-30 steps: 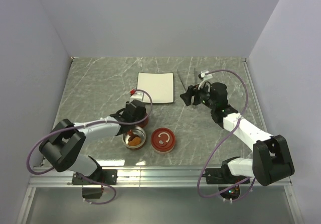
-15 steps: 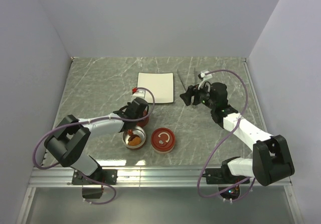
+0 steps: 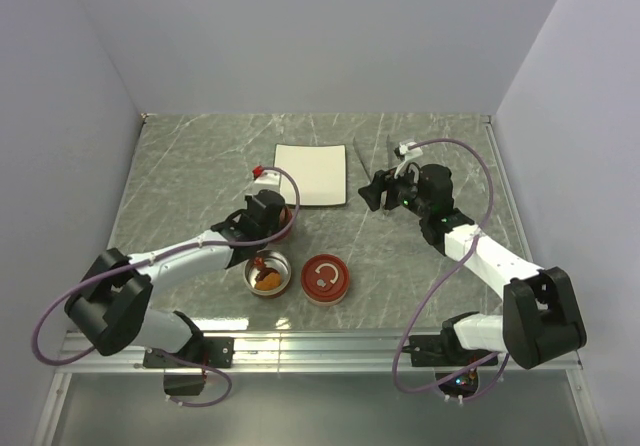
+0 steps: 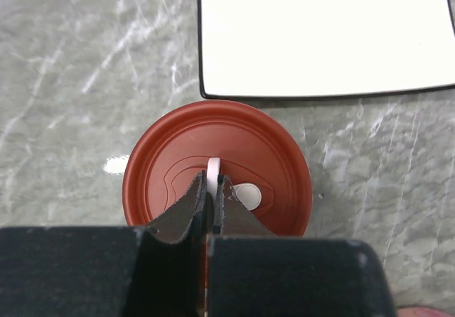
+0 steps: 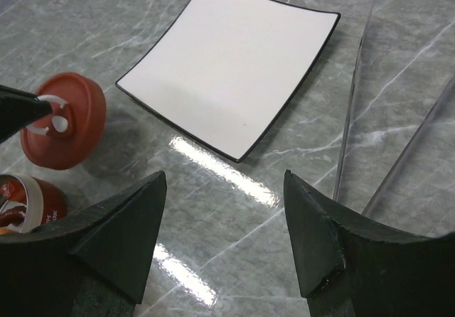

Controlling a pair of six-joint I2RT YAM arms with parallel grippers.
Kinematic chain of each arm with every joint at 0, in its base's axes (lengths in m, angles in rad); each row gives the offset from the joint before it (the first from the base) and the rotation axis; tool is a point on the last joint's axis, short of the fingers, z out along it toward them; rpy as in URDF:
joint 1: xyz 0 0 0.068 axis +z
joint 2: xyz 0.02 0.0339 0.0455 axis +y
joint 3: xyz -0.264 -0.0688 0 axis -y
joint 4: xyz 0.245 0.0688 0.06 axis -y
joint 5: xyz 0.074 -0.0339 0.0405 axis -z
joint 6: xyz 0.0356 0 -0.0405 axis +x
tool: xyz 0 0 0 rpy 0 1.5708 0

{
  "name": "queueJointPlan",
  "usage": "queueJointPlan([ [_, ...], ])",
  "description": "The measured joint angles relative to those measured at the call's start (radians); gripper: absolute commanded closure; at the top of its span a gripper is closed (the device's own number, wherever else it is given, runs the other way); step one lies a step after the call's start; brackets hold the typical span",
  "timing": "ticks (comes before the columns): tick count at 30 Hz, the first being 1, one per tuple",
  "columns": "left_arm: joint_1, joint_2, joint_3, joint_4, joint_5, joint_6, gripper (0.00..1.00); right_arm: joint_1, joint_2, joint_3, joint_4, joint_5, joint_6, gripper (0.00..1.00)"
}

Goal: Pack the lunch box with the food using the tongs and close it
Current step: Pick up the lid of the lunch box with the left arm, then put the lid back on the lunch box

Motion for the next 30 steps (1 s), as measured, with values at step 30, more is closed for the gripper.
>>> queueJointPlan([
  [30, -0.041, -0.262, 0.135, -0.607, 0.080, -0.250, 1.00, 0.000, 0.010, 0.000, 0.001, -0.008, -0.003, 0.26],
])
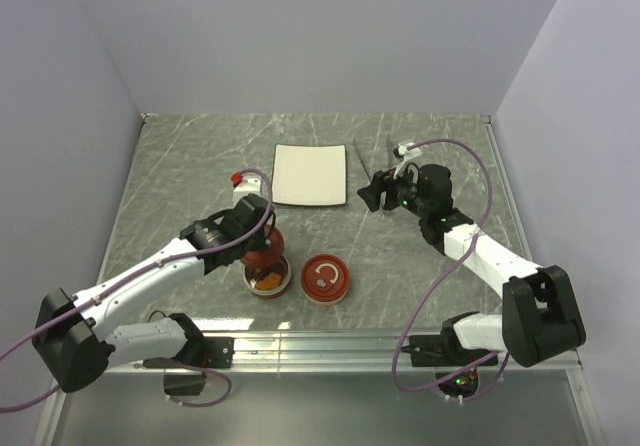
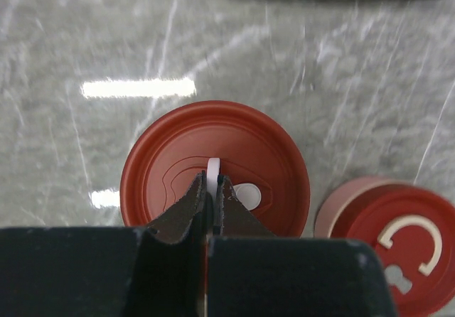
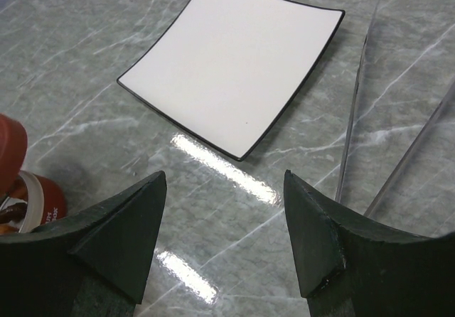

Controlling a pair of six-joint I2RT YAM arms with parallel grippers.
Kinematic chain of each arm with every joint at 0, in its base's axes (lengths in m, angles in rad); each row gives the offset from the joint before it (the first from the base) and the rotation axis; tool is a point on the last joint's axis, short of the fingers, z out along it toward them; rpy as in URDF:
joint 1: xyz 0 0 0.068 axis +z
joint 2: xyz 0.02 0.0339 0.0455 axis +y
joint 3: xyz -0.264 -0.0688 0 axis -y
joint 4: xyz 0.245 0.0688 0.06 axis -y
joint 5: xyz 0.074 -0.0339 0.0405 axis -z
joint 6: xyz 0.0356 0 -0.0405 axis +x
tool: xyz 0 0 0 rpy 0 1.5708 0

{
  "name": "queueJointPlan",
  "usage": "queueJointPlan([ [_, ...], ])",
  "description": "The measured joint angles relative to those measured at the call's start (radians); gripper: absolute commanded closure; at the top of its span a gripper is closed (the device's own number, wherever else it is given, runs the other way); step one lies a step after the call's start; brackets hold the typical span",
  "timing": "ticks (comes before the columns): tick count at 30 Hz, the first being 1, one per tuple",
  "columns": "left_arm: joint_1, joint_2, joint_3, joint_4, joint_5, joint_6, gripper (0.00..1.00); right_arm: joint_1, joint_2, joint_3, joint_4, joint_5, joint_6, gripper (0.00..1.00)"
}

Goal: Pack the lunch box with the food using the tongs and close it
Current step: Put the lid back on the lunch box

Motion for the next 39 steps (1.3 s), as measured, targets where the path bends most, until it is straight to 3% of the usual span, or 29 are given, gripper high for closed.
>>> queueJointPlan([
  [18, -0.119, -0.002, -0.092, -0.047, 0.055, -0.167, 1.00, 0.000, 0.000, 0.000, 0.007, -0.011, 0.000, 0.26],
  [39, -0.303, -0.003, -0.132, -0.040, -0.089, -0.353, 1.00, 0.000, 0.000, 0.000, 0.007, -0.025, 0.000, 0.26],
])
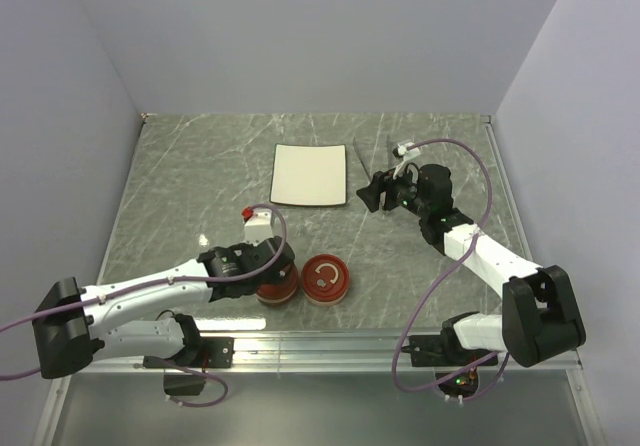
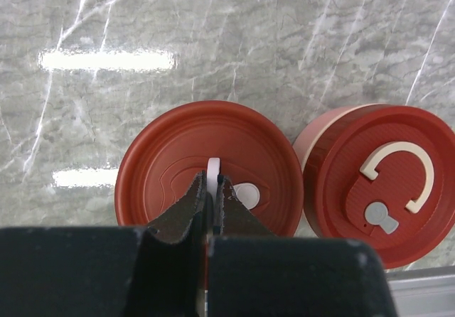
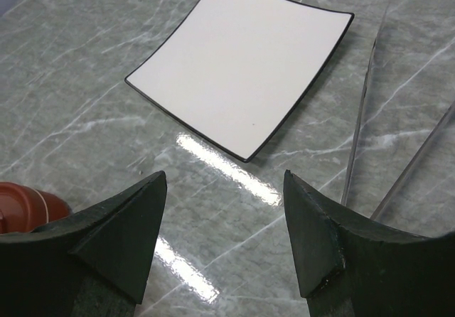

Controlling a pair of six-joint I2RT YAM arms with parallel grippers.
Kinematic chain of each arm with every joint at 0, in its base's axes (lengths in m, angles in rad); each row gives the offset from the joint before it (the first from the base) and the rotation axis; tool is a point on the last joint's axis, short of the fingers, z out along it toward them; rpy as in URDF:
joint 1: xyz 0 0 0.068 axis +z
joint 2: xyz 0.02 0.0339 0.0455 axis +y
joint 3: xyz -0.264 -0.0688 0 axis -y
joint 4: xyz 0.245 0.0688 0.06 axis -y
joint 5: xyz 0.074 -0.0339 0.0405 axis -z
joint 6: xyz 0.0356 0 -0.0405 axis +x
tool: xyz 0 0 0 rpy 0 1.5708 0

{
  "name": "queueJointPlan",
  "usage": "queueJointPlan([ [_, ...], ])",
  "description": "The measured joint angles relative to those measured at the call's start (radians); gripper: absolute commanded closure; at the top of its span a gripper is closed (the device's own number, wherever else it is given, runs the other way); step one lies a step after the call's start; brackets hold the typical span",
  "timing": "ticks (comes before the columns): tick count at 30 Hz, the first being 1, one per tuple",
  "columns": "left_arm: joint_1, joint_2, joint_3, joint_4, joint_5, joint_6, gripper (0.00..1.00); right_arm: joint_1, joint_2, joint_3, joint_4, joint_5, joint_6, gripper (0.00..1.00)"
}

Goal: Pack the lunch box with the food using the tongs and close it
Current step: Put the lid back on the lunch box

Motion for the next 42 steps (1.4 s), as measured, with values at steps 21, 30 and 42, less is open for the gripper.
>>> queueJointPlan([
  [21, -0.214, 0.021, -0.054, 0.026, -0.298, -0.228, 1.00, 0.000, 0.000, 0.000, 0.000, -0.008, 0.000, 0.26],
  [30, -0.281, 0.020, -0.053, -0.015, -0.367, -0.298, 1.00, 0.000, 0.000, 0.000, 0.001, -0.011, 0.000, 0.26],
  [42, -0.289, -0.071, -0.103, 0.014, -0.368, -0.303, 1.00, 0.000, 0.000, 0.000, 0.001, -0.012, 0.000, 0.26],
])
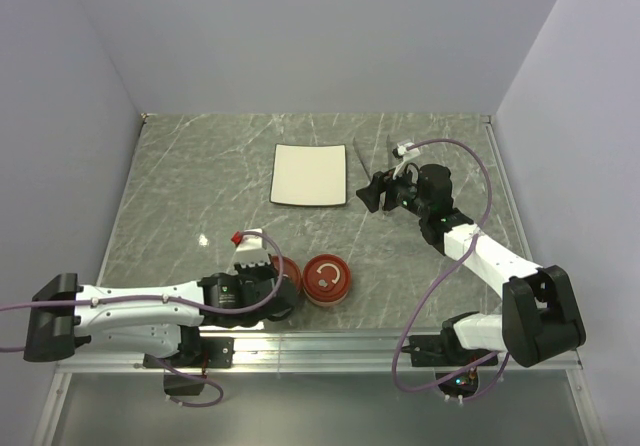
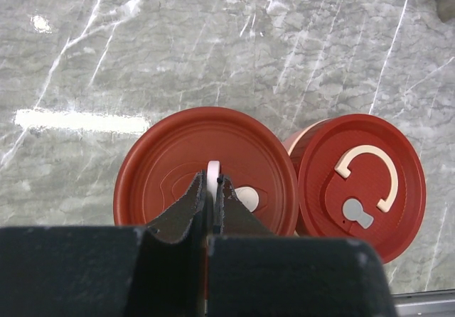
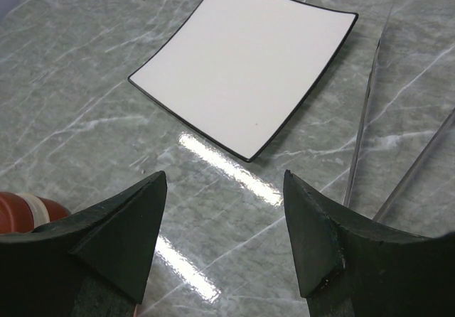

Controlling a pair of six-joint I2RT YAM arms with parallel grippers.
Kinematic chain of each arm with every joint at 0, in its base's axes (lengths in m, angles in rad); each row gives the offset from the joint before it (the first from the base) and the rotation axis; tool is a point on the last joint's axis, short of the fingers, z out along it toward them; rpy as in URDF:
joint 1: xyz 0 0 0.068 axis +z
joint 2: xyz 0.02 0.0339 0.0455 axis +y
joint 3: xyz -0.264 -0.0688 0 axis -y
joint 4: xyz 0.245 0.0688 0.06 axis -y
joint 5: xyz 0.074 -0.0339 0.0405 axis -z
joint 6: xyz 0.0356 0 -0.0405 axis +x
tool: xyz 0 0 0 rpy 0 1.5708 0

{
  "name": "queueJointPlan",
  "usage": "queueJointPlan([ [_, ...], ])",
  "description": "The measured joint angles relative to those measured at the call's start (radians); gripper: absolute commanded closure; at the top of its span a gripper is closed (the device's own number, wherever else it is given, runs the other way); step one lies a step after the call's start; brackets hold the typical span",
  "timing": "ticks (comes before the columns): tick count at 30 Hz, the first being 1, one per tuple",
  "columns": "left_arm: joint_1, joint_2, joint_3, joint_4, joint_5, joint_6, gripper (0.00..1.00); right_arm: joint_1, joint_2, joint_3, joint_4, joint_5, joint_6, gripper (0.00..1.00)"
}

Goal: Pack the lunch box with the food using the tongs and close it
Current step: Put the lid back on the lunch box

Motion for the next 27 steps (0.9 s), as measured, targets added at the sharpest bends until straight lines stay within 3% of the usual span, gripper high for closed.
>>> queueJointPlan([
  [27, -0.001, 0.042, -0.017, 0.014, -0.008, -0.052, 1.00, 0.000, 0.002, 0.000, 0.000, -0.019, 0.001, 0.27],
])
